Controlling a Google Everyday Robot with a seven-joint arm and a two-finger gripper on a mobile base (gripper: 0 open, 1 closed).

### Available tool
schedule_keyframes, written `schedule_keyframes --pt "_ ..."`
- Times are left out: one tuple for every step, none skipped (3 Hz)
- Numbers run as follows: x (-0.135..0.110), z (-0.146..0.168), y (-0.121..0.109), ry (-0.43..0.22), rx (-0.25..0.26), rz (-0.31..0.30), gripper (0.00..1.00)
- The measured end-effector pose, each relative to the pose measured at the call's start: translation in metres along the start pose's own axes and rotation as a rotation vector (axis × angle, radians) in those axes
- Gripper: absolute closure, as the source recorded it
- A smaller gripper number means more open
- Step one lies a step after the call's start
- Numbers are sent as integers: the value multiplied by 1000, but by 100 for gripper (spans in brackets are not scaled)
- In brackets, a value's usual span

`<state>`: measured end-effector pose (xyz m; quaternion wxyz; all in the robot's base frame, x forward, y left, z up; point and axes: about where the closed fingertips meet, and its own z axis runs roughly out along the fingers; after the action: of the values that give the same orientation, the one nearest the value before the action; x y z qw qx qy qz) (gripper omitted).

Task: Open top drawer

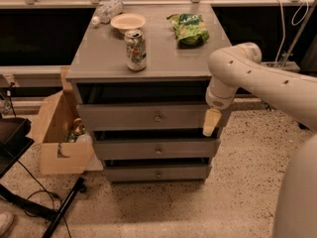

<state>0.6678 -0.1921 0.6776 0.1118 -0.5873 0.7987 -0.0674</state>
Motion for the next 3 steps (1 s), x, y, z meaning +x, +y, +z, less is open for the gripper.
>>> schedule_keyframes --pt "-5 13 -7 26 -28 -30 0" --pt "-7 23 -10 45 -47 -45 18" --pt "-1 32 9 26 -74 -1 42"
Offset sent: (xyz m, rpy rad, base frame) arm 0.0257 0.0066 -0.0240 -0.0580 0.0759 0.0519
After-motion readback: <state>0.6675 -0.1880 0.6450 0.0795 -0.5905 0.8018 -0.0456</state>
